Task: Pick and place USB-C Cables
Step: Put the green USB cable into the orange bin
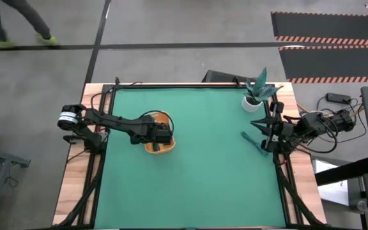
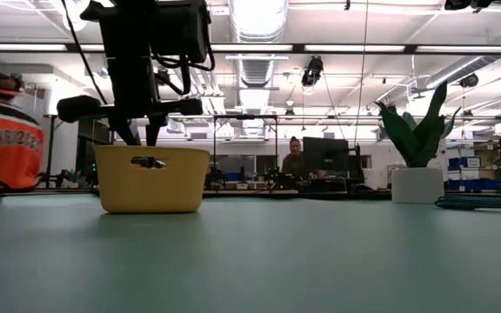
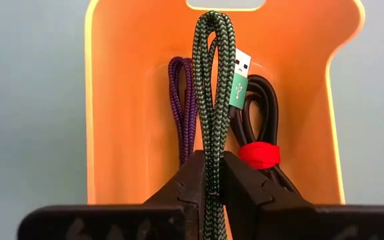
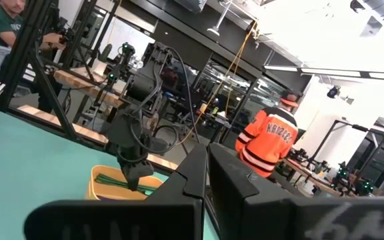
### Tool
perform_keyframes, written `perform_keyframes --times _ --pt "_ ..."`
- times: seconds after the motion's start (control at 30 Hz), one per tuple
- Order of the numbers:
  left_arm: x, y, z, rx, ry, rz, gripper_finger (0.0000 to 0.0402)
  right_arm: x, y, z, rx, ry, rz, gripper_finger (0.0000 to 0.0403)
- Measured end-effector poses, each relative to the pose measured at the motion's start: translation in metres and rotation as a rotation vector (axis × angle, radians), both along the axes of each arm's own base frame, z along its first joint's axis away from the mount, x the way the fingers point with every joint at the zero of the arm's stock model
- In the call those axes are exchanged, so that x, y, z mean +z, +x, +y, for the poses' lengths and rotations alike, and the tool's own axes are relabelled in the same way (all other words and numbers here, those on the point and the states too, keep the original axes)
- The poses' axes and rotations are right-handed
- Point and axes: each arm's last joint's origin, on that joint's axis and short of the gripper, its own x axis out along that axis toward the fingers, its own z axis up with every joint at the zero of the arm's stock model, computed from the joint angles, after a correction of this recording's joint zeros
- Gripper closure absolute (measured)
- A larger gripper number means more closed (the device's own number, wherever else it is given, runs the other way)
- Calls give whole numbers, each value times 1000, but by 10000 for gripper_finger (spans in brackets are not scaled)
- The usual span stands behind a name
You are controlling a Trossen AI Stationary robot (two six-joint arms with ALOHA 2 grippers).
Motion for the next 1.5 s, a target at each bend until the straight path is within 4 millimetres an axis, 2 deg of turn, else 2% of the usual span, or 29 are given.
perform_keyframes --times 0.6,0.93,1.3,1.5 --pt "-2 0 0 2 1 -11 381 0 0 0 -1 -1 -1 394" --pt "-16 -2 1 6 9 -47 381 0 0 0 -2 -1 0 394" --pt "-17 -2 3 10 20 -47 381 0 0 0 -8 1 0 394" --pt "-24 0 2 9 18 -22 381 0 0 0 -8 1 0 394"
